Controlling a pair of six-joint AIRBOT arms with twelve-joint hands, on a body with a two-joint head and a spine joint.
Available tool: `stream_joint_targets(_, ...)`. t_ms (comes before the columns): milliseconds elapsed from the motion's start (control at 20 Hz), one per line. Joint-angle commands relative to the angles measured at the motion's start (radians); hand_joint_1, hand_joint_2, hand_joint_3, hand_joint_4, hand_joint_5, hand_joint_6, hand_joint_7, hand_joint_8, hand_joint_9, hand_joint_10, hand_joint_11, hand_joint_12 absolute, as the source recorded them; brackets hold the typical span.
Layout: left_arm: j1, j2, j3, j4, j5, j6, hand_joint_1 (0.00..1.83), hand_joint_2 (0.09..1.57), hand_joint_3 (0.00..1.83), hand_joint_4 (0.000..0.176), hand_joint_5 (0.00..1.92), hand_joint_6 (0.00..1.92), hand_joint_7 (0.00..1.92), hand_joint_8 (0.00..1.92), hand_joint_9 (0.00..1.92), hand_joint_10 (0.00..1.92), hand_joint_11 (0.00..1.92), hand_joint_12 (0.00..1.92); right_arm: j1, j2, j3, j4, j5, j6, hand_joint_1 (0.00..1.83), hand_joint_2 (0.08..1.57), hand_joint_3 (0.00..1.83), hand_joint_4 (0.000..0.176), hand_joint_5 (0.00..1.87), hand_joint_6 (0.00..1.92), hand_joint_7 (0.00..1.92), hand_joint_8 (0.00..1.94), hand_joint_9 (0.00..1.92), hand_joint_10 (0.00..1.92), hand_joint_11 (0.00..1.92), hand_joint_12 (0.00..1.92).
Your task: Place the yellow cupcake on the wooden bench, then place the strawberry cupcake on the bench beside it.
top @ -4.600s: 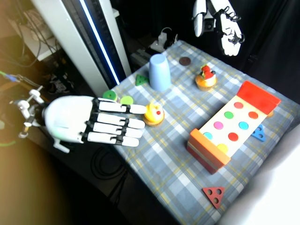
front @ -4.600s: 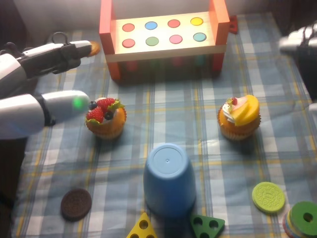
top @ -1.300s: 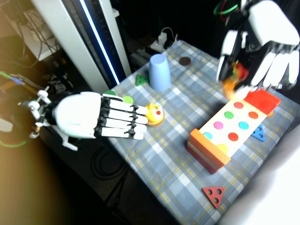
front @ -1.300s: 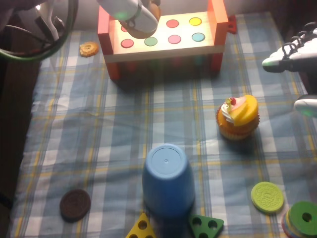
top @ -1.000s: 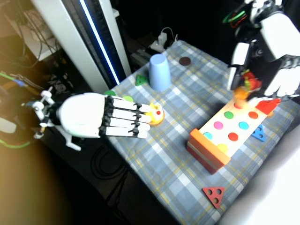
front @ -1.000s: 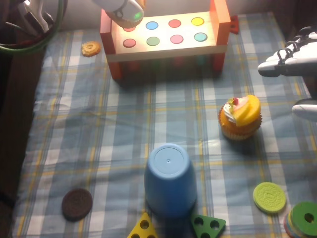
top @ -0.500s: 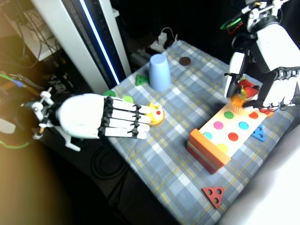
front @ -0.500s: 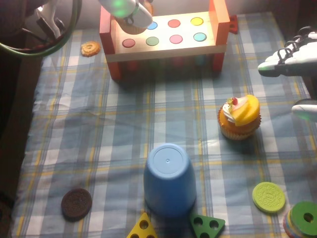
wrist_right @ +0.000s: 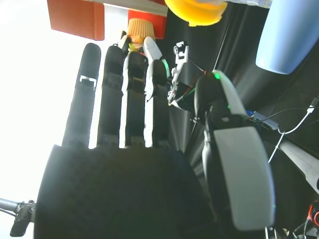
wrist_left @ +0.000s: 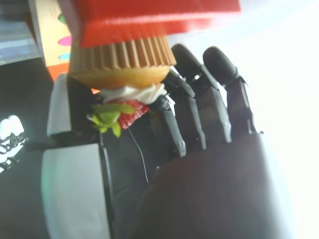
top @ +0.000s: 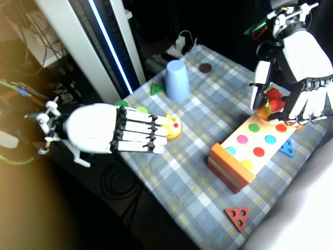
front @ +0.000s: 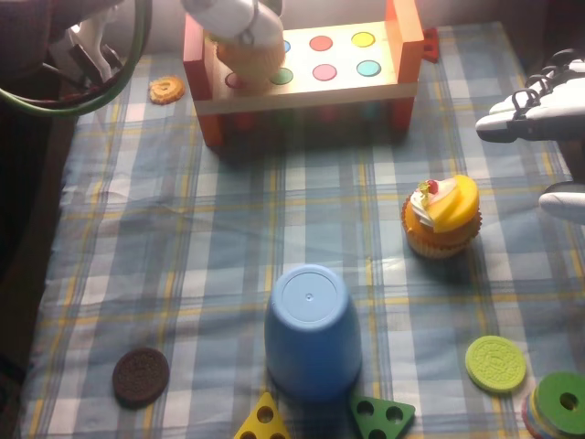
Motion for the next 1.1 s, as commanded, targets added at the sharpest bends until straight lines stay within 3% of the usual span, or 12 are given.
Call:
stream_joint_targets(0,-0.007,0.002,0.0,0.003,-0.045,-0.001,0.95,1.19,0.0,0.162,0.81,1.23,0.81,0.02,0.79,0.22,0.15,1.15,0.017,-0.002,0.005,0.034,0.117,0.009,0.63,1.31,0.0,0.026,0.5,0.0,0.52,0.0,0.47,0.0,0.2,0.69)
stream_joint_targets(50,-0.006,0.002,-0.002,0.003,-0.045,-0.001,0.96,1.18,0.0,0.156,0.83,1.2,0.8,0.0,0.83,0.13,0.17,1.13,0.017,-0.001,0.006,0.034,0.117,0.011,0.65,1.31,0.0,0.029,0.5,0.0,0.53,0.0,0.48,0.0,0.22,0.69)
stream_joint_targets(100,-0.006,0.003,-0.004,0.003,-0.045,-0.001,0.98,1.03,0.0,0.051,0.69,0.14,0.61,0.0,0.65,0.01,0.02,0.93,0.017,0.0,0.006,0.034,0.117,0.013,0.63,1.31,0.0,0.034,0.49,0.0,0.53,0.0,0.48,0.0,0.22,0.69)
stream_joint_targets(150,-0.006,0.008,-0.01,0.002,-0.045,-0.001,1.02,0.98,0.0,0.055,0.68,0.04,0.56,0.0,0.6,0.0,0.0,0.9,0.017,0.001,0.006,0.034,0.117,0.014,0.63,1.31,0.0,0.032,0.49,0.0,0.53,0.0,0.49,0.0,0.22,0.69)
stream_joint_targets(350,-0.005,0.031,-0.042,0.003,-0.058,-0.001,1.01,0.91,0.0,0.131,0.46,0.0,0.36,0.0,0.33,0.0,0.0,0.62,0.017,0.001,0.005,0.034,0.121,0.016,0.68,1.3,0.0,0.019,0.5,0.0,0.53,0.0,0.49,0.0,0.23,0.69)
stream_joint_targets(400,-0.002,0.045,-0.062,0.031,-0.072,-0.026,1.01,0.88,0.0,0.127,0.44,0.0,0.35,0.0,0.33,0.0,0.0,0.68,0.017,0.001,0.005,0.034,0.122,0.017,0.68,1.29,0.0,0.023,0.5,0.0,0.54,0.0,0.49,0.0,0.23,0.69)
stream_joint_targets(500,0.006,0.082,-0.111,0.188,-0.103,-0.182,0.96,0.86,0.0,0.172,0.23,0.0,0.23,0.0,0.22,0.0,0.0,0.63,0.017,0.002,0.005,0.034,0.123,0.017,0.64,1.3,0.0,0.028,0.51,0.0,0.54,0.0,0.49,0.0,0.23,0.68)
stream_joint_targets(550,0.007,0.106,-0.143,0.278,-0.125,-0.278,0.96,0.86,0.0,0.172,0.23,0.0,0.23,0.0,0.22,0.0,0.0,0.63,0.019,0.002,0.005,0.034,0.123,0.017,0.64,1.3,0.0,0.028,0.51,0.0,0.54,0.0,0.49,0.0,0.23,0.68)
stream_joint_targets(600,0.011,0.13,-0.175,0.391,-0.158,-0.407,0.87,0.87,0.0,0.176,0.05,0.0,0.06,0.0,0.06,0.0,0.0,0.28,0.023,0.003,0.006,0.034,0.123,0.017,0.68,1.27,0.0,0.03,0.51,0.0,0.53,0.0,0.48,0.0,0.22,0.68)
stream_joint_targets(700,0.03,0.185,-0.244,0.609,-0.251,-0.664,0.53,0.88,0.01,0.176,0.0,0.0,0.0,0.0,0.01,0.0,0.0,0.09,0.029,0.004,0.006,0.028,0.123,0.017,0.61,1.25,0.0,0.02,0.49,0.0,0.51,0.0,0.47,0.0,0.21,0.67)
stream_joint_targets(800,0.065,0.251,-0.319,0.771,-0.355,-0.87,0.68,0.82,0.0,0.176,0.0,0.0,0.0,0.0,0.02,0.0,0.01,0.09,0.044,0.004,0.006,0.011,0.122,0.017,0.61,1.19,0.0,0.054,0.47,0.0,0.5,0.0,0.43,0.0,0.16,0.66)
stream_joint_targets(1050,0.211,0.494,-0.586,1.012,-0.596,-1.055,0.74,0.83,0.0,0.176,0.0,0.0,0.0,0.0,0.0,0.0,0.0,0.0,0.128,-0.003,0.017,-0.096,0.035,0.033,0.69,1.01,0.0,0.086,0.45,0.0,0.47,0.0,0.39,0.0,0.05,0.79)
